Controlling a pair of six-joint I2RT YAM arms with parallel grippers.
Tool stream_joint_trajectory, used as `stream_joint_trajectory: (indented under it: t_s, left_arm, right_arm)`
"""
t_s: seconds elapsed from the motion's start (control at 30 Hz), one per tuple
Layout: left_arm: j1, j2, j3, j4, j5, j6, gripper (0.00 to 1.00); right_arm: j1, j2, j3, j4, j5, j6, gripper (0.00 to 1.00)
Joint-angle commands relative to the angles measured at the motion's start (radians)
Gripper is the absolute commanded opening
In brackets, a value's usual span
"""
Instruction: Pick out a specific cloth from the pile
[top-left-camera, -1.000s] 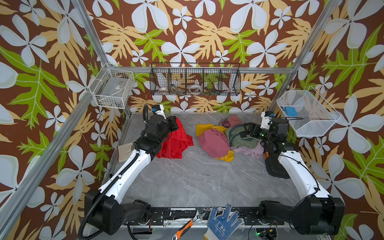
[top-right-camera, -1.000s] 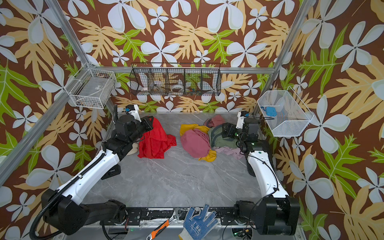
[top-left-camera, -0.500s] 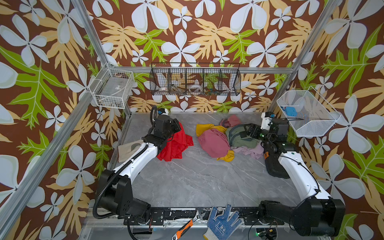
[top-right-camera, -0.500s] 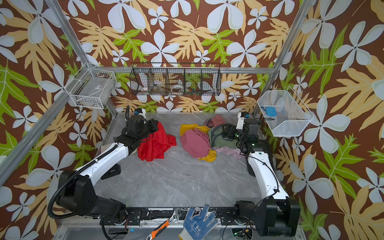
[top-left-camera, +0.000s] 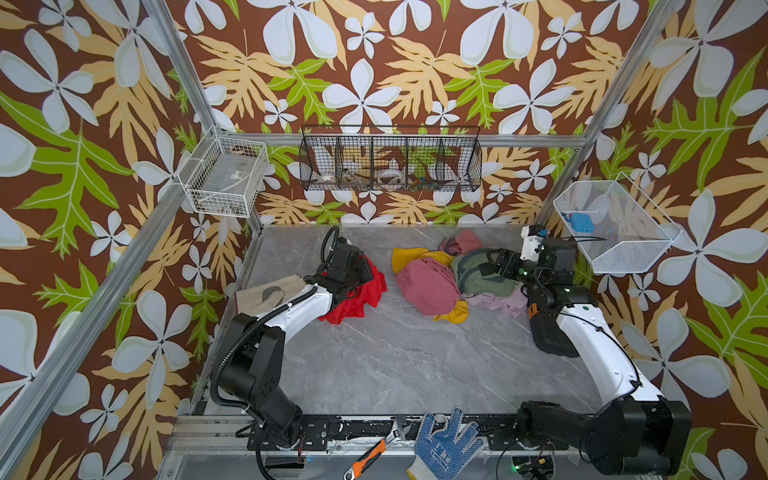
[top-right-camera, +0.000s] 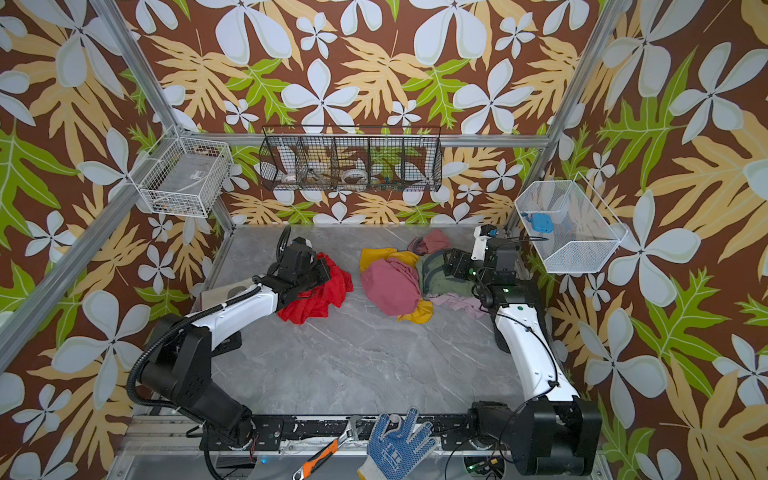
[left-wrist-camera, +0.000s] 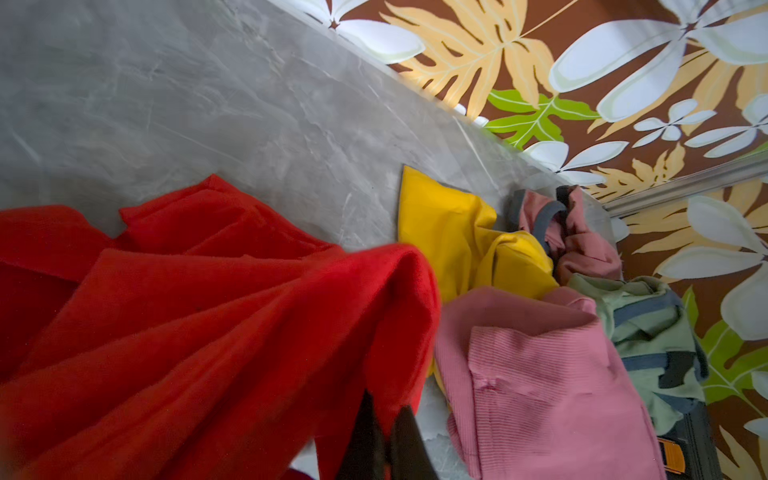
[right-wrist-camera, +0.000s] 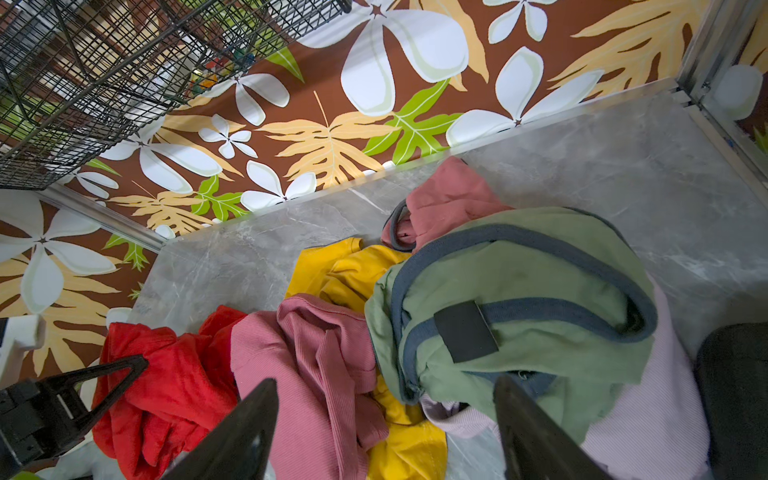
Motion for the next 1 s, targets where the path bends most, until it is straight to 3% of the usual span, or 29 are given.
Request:
stream_joint_trajectory:
  t_s: [0.0, 0.23, 0.57, 0.73, 0.97]
  left_arm:
    - [0.01, 0.022, -0.007, -0.025, -0.004, -0.051, 0.0]
    - [0.052, 0.009, -0.089, 0.049, 0.035, -0.122, 0.0]
    - [0.056, 0.085, 0.003, -0.024, 0.157, -0.043, 0.27]
    - [0.056, 0.066, 0.044, -0.147, 0.109, -0.007, 0.36]
    - [0.056, -0.028, -0.008, -0.235, 0.033, -0.04, 0.47]
  right_arm:
    - [0.001, -0.007, -0.006, -0.005, 0.013, -0.014, 0.81]
    - [0.0, -0.013, -0.011, -0.013, 0.019, -0.02, 0.81]
    - [0.001, -0.002, -0.011, -0.008, 0.02, -0.022, 0.81]
    - [0.0, 0.0, 0.008, -0.04, 0.039, -0.064, 0.82]
    - [0.001, 0.006, 0.009, -0.046, 0.051, -0.082, 0.83]
